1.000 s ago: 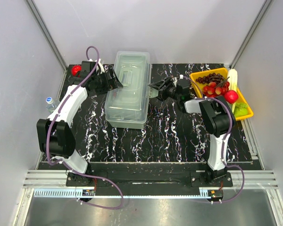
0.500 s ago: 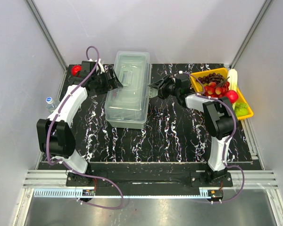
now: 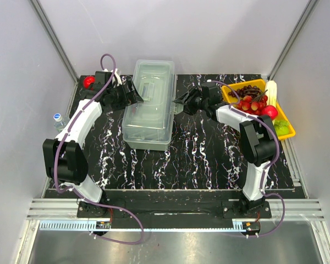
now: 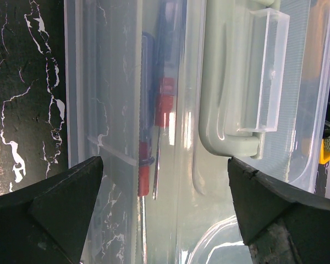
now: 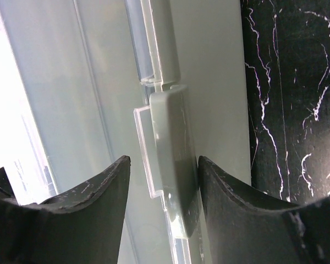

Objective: Pack the tool kit

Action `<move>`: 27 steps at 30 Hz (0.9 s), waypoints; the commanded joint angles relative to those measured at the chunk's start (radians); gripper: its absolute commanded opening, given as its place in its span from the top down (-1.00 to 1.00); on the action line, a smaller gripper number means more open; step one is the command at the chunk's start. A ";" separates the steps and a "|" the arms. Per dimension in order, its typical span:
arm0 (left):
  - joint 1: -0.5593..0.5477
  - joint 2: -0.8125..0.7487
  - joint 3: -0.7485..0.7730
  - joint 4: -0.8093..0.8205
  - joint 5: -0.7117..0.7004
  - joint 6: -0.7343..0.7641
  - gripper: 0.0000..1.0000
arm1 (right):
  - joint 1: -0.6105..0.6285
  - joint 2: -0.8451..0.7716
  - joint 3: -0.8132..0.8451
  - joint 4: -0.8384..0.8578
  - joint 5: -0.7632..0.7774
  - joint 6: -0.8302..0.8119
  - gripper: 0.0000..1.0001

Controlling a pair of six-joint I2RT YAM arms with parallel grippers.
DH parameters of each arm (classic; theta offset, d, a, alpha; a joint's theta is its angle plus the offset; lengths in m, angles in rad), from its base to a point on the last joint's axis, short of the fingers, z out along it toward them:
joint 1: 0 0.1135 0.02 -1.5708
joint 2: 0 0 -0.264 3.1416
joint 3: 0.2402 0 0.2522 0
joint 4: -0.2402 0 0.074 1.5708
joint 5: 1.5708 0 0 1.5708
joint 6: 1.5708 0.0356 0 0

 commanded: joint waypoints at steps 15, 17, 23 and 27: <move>-0.004 0.072 -0.061 -0.088 -0.105 0.040 -0.94 | 0.062 -0.085 0.086 -0.130 0.025 -0.070 -0.09; -0.004 0.074 -0.061 -0.088 -0.108 0.040 -0.93 | 0.065 -0.090 0.088 -0.170 0.032 -0.071 -0.05; -0.002 0.076 -0.065 -0.087 -0.110 0.041 -0.93 | 0.068 -0.093 0.111 -0.196 0.041 -0.082 -0.04; -0.002 0.079 -0.067 -0.087 -0.111 0.043 -0.93 | 0.070 -0.101 0.111 -0.207 0.056 -0.084 -0.02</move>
